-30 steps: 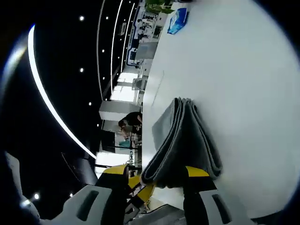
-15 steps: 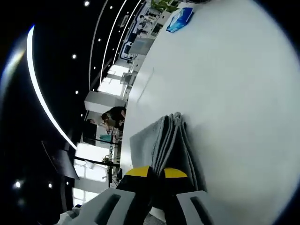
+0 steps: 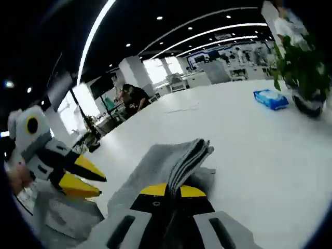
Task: Open the folded towel by lifting each exposed corner and separating the folded layers until the towel lies flat within the target outline without major curled edges
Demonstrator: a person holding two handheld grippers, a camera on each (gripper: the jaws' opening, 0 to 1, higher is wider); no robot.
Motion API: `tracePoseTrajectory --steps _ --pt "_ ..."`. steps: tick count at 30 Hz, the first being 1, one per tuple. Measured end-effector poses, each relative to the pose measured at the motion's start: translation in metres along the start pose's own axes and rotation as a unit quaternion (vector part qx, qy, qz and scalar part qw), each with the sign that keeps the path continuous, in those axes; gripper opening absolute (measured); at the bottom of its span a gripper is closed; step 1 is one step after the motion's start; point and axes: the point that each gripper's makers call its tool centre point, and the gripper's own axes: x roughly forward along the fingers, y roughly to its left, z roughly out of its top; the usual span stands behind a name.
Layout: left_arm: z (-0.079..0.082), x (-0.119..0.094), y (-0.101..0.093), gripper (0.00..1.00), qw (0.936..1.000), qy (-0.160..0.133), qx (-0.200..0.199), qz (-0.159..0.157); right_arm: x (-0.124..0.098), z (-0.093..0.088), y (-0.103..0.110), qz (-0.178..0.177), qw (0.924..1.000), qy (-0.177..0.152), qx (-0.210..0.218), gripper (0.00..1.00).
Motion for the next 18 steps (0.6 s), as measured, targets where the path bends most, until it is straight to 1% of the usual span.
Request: tracePoseTrajectory --steps 1,2,3,4,5,6,7,8,9,10,11,12,13,14,15,16,17,18 --pt "0.001 0.002 0.003 0.10 0.9998 0.003 -0.019 0.001 0.000 0.002 0.003 -0.006 0.9990 -0.002 -0.043 0.02" --pt "0.009 0.006 0.003 0.11 0.9984 -0.009 -0.055 -0.006 0.001 0.005 0.012 -0.006 0.9949 -0.004 -0.101 0.02" --pt "0.011 0.009 0.005 0.11 0.9964 -0.010 -0.084 -0.007 0.001 0.009 0.020 -0.009 0.9887 -0.010 -0.149 0.02" --pt "0.015 0.012 0.006 0.12 0.9917 -0.015 -0.127 -0.009 0.001 0.010 0.024 -0.009 0.9834 -0.009 -0.181 0.02" --pt "0.016 0.014 0.007 0.13 0.9882 -0.016 -0.152 -0.016 0.001 0.012 0.029 -0.013 0.9714 -0.012 -0.237 0.02" --pt "0.015 0.016 0.008 0.14 0.9845 -0.011 -0.175 -0.015 0.001 0.014 0.033 -0.017 0.9631 -0.012 -0.268 0.02" --pt "0.010 0.018 0.014 0.14 0.9783 0.009 -0.207 -0.001 0.002 0.013 0.036 -0.016 0.9562 -0.009 -0.292 0.02" --pt "0.006 0.019 0.015 0.15 0.9776 0.018 -0.210 -0.001 0.002 0.013 0.038 -0.020 0.9473 -0.006 -0.320 0.02" --pt "0.004 0.020 0.017 0.15 0.9767 0.021 -0.213 0.002 0.002 0.013 0.041 -0.025 0.9335 -0.005 -0.358 0.02" --pt "0.001 0.020 0.018 0.15 0.9736 0.026 -0.227 0.008 0.002 0.012 0.044 -0.026 0.9264 -0.003 -0.376 0.02" --pt "0.001 0.019 0.017 0.16 0.9719 0.024 -0.234 0.003 0.002 0.011 0.045 -0.027 0.9190 -0.002 -0.393 0.02" --pt "0.001 0.019 0.017 0.18 0.9707 0.023 -0.239 0.004 0.003 0.011 0.047 -0.029 0.9079 -0.002 -0.418 0.02" --pt "-0.001 0.018 0.017 0.19 0.9653 0.021 -0.260 0.007 0.002 0.011 0.047 -0.031 0.9027 -0.001 -0.429 0.02" --pt "-0.001 0.017 0.017 0.19 0.9627 0.019 -0.270 0.004 0.002 0.011 0.049 -0.033 0.8929 -0.001 -0.449 0.02" --pt "-0.003 0.016 0.017 0.19 0.9584 0.019 -0.285 0.004 0.002 0.011 0.047 -0.038 0.8867 0.002 -0.461 0.02" --pt "-0.005 0.016 0.019 0.20 0.9565 0.018 -0.291 0.006 0.003 0.010 0.048 -0.036 0.8766 0.002 -0.480 0.02" --pt "-0.006 0.015 0.021 0.20 0.9520 0.013 -0.306 0.007 0.004 0.009 0.049 -0.037 0.8713 0.004 -0.489 0.02" --pt "-0.008 0.015 0.022 0.20 0.9484 0.013 -0.317 0.008 0.004 0.008 0.050 -0.037 0.8611 0.006 -0.507 0.02"
